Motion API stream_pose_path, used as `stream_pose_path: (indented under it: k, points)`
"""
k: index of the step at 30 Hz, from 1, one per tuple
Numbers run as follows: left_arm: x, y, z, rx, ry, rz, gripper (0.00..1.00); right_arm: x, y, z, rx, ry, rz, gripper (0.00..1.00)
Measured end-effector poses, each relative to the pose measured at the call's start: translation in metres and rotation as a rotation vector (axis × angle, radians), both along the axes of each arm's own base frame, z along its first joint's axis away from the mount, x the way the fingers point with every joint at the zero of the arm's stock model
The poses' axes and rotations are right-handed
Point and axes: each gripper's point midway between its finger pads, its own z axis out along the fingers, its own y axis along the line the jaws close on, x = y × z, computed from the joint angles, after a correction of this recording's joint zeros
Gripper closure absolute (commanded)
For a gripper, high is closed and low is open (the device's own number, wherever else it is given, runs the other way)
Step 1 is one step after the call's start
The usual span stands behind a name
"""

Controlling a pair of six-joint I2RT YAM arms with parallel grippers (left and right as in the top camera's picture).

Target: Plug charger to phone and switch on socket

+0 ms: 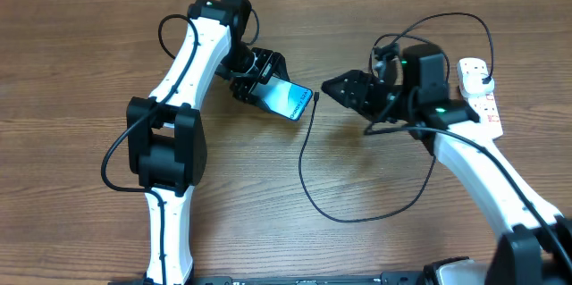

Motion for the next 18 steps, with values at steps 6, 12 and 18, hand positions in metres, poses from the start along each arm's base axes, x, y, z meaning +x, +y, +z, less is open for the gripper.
stream_pose_path:
  k: [6, 12, 18]
  points:
    - [-0.001, -0.002, 0.000, 0.008, 0.032, 0.046, 0.71, -0.006, 0.025, -0.020, -0.003, 0.105, -0.039, 0.35]
    - [-0.002, -0.005, 0.001, 0.006, 0.049, 0.063, 0.71, -0.006, 0.041, -0.019, -0.014, 0.097, -0.070, 0.46]
    - [-0.007, -0.015, 0.002, -0.004, 0.054, 0.044, 0.71, -0.005, 0.044, -0.022, -0.011, 0.123, -0.107, 0.47]
